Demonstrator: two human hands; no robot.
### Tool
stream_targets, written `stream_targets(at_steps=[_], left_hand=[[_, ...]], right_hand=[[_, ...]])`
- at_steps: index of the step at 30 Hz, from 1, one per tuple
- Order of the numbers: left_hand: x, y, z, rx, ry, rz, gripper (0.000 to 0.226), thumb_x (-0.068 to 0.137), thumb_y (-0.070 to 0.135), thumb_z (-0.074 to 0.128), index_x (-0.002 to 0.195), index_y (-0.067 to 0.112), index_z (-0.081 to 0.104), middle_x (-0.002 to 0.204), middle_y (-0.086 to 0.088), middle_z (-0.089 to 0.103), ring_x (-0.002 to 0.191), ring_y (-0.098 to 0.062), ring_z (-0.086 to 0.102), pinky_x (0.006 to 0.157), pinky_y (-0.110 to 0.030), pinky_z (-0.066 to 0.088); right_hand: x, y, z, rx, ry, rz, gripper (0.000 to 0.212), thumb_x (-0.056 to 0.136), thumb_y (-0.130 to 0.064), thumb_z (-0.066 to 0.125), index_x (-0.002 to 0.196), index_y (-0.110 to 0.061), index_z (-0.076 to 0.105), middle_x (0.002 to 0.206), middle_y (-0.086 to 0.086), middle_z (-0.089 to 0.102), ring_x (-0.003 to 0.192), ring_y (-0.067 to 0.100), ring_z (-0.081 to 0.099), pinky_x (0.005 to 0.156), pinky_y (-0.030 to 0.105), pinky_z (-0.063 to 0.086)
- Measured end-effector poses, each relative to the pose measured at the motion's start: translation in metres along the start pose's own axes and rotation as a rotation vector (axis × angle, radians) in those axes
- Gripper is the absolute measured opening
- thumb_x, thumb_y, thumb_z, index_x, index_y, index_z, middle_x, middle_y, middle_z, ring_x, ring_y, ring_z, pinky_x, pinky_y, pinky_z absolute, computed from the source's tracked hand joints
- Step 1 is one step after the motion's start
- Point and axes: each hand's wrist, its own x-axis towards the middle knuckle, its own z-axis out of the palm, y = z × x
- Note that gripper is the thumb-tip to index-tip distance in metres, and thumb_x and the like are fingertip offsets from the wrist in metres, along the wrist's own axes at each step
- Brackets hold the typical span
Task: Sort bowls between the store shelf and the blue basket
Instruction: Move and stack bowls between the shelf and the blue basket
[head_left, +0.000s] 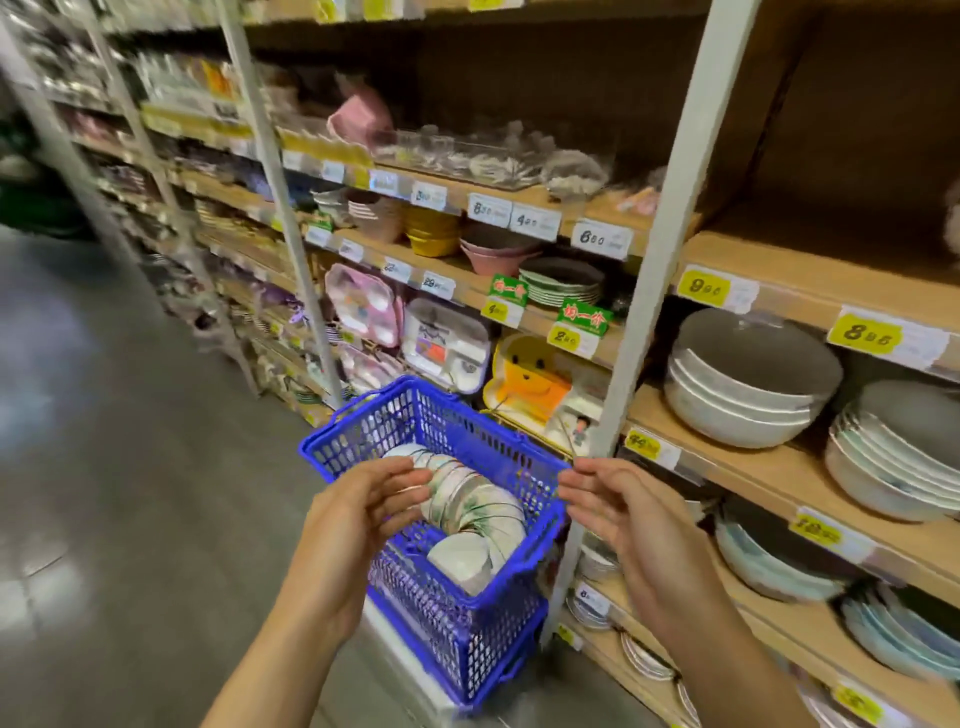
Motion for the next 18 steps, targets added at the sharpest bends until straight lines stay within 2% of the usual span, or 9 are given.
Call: stream_targets(at_steps=[5, 9, 14, 18], left_hand=[[0.028, 0.029, -0.077, 0.063, 0.031, 0.003, 0.024, 0.093, 0.010, 0.045, 0.098, 0.003, 0.067, 0.092, -0.015, 0.075, 0.076, -0.019, 0.071, 0.079, -0.034, 0.054], [0.049, 0.041, -0.123, 0.096, 0.027, -0.024, 0.024, 0.093, 0.009, 0.045, 0.100, 0.002, 0.067, 0.092, -0.015, 0.075, 0.076, -0.020, 0.071, 0.077, -0.032, 0.055], [0.082, 0.050, -0.144, 0.118, 0.005, -0.081, 0.021, 0.091, 0.008, 0.049, 0.095, 0.004, 0.068, 0.090, -0.015, 0.075, 0.074, -0.019, 0.070, 0.080, -0.035, 0.053], [0.126, 0.053, -0.141, 0.153, -0.023, -0.112, 0.021, 0.090, 0.007, 0.048, 0.092, 0.005, 0.069, 0.087, -0.014, 0.075, 0.072, -0.019, 0.069, 0.077, -0.033, 0.054]], right_hand=[[0.011, 0.036, 0.080, 0.017, -0.040, 0.071, 0.024, 0.097, -0.004, 0.045, 0.093, -0.002, 0.069, 0.089, 0.018, 0.075, 0.082, 0.025, 0.074, 0.079, 0.034, 0.055], [0.019, 0.060, 0.123, 0.016, -0.015, 0.090, 0.024, 0.096, -0.005, 0.046, 0.092, -0.003, 0.069, 0.086, 0.016, 0.075, 0.082, 0.025, 0.073, 0.076, 0.031, 0.058], [0.035, 0.073, 0.152, -0.025, 0.014, 0.114, 0.022, 0.095, -0.008, 0.049, 0.094, -0.003, 0.070, 0.093, 0.016, 0.075, 0.092, 0.029, 0.072, 0.089, 0.038, 0.053], [0.065, 0.080, 0.166, -0.045, 0.050, 0.134, 0.021, 0.096, -0.010, 0.050, 0.096, -0.003, 0.070, 0.094, 0.016, 0.075, 0.091, 0.027, 0.072, 0.086, 0.035, 0.055]])
